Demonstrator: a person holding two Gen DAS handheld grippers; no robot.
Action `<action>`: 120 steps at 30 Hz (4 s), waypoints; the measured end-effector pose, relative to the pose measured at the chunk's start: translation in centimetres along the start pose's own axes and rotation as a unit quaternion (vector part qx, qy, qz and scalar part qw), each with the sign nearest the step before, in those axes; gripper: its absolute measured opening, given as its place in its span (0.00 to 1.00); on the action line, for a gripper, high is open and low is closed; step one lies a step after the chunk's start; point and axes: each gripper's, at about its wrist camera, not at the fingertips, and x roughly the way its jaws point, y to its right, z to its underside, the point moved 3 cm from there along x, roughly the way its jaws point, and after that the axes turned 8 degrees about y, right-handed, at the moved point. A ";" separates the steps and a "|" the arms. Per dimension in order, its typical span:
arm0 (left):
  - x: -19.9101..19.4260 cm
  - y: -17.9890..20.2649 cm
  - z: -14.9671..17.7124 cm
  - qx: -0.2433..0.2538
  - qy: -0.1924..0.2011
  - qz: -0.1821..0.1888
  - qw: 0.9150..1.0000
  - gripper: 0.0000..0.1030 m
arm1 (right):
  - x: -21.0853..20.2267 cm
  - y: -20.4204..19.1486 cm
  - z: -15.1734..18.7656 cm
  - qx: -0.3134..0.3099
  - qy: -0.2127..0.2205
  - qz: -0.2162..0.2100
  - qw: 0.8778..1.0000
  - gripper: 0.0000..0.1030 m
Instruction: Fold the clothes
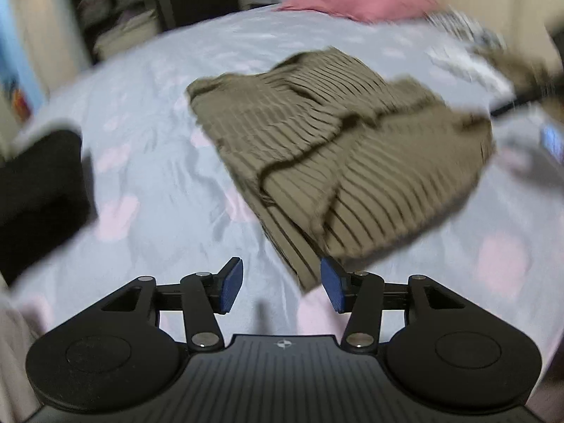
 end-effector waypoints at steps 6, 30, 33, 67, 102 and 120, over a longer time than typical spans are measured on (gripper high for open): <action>0.3 5.3 1.2 0.159 -0.002 -0.038 0.987 0.45 | 0.2 -3.7 1.5 -0.145 0.002 0.011 0.989 0.41; 5.6 9.6 3.4 0.367 -0.012 -0.114 0.923 0.13 | 6.0 -9.8 6.7 -0.560 -0.028 0.107 0.821 0.13; 5.7 9.7 2.8 0.365 -0.018 -0.113 0.924 0.04 | 5.5 -9.7 5.8 -0.548 -0.022 0.109 0.829 0.06; -5.8 13.5 6.7 0.353 -0.081 0.104 0.926 0.02 | -5.1 -14.5 11.9 -0.498 -0.189 -0.084 0.842 0.06; -1.1 -1.1 -9.2 -0.008 0.002 0.021 1.000 0.45 | -0.1 -8.2 -5.2 -0.226 -0.093 -0.033 0.969 0.65; 11.1 -9.4 -6.9 -0.104 -0.038 0.033 0.993 0.51 | 13.6 1.4 -10.8 0.032 -0.105 -0.019 0.994 0.48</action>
